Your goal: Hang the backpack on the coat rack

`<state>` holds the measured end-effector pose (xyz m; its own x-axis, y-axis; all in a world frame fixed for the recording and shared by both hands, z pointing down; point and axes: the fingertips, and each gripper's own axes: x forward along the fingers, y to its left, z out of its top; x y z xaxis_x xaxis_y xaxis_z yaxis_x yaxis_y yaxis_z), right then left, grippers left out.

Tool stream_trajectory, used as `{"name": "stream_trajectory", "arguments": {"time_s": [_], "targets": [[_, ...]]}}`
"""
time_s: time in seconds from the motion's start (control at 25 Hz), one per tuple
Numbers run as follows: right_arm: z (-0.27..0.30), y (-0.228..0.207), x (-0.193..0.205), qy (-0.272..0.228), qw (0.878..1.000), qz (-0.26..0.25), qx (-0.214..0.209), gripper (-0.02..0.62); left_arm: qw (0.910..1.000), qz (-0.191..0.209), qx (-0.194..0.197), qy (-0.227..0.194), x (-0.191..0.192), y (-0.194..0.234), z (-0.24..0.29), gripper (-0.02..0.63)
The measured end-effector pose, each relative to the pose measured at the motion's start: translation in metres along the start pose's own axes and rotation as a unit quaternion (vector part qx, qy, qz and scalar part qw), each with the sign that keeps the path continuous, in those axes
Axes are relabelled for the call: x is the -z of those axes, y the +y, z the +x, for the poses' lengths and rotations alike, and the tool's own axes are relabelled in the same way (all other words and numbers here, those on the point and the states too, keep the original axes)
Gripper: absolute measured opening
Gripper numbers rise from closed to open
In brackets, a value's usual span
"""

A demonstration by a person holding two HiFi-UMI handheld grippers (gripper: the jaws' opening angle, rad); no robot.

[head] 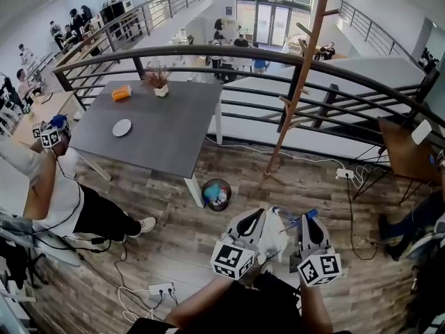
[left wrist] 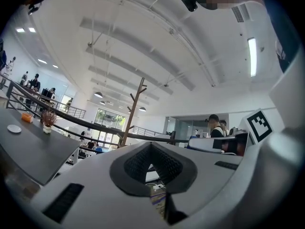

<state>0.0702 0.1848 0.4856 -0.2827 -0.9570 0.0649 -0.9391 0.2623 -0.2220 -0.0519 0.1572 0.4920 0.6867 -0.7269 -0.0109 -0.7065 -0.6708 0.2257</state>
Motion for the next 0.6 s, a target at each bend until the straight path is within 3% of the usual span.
{"name": "stream_trajectory", "arguments": {"time_s": [0.6], "targets": [[0.029, -0.006, -0.002, 0.002, 1.000, 0.014, -0.016, 0.021, 0.9997, 0.017, 0.013, 0.011, -0.005, 0.008, 0.033, 0.005]]}}
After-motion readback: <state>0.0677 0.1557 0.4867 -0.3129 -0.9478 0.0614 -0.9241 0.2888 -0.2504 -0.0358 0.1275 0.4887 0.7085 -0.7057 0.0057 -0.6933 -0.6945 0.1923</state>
